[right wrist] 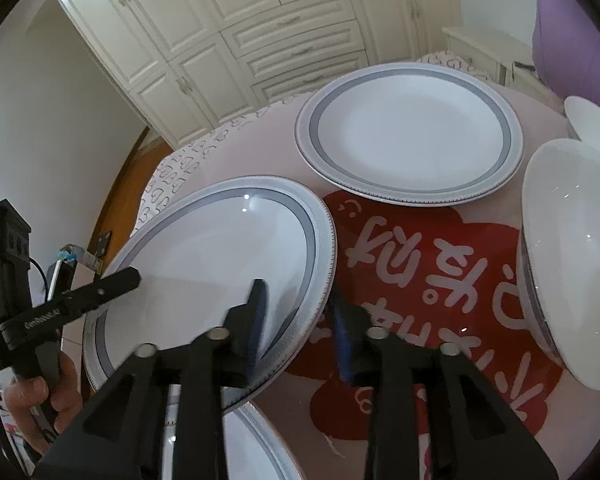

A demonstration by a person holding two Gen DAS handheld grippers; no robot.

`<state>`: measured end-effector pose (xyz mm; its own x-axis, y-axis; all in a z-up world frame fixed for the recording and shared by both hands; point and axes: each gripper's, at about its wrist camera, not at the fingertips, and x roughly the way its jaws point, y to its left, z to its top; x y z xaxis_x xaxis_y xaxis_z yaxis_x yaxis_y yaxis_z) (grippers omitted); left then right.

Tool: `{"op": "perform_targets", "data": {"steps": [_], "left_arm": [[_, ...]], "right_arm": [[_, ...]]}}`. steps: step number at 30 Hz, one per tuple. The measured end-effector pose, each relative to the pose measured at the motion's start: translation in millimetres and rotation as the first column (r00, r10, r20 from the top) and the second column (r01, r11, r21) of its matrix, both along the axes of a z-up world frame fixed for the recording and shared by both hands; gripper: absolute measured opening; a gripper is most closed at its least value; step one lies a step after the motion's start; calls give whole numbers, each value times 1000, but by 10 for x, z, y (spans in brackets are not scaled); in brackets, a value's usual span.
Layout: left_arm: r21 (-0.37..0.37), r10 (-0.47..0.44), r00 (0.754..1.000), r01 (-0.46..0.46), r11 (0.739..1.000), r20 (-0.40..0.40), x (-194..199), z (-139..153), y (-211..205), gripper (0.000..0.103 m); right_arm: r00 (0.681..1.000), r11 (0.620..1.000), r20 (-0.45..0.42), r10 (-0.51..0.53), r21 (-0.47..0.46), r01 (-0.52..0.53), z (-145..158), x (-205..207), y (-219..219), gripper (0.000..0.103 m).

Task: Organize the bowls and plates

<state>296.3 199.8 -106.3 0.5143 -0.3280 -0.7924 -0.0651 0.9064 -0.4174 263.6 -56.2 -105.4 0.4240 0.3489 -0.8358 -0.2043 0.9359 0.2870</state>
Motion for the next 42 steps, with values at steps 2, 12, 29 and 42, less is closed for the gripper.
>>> {"op": "perform_targets", "data": {"steps": [2,12,29,42], "left_arm": [[-15,-17,1000,17,1000,-6,75,7,-35,30],[3,-26,999,26,1000,37,92,97,-80,17],[13,-29,990,28,1000,135,-459,338,-103,17],[39,-57,981,50,998,185,-1534,570,-157,18]], "right_arm": [[1000,1000,-6,-8,9,8,-18,19,-7,56],[1000,1000,-11,-23,10,23,-39,72,-18,22],[997,999,80,3,32,-6,273,-218,-120,22],[989,998,150,13,53,-21,529,-919,-167,22]]}}
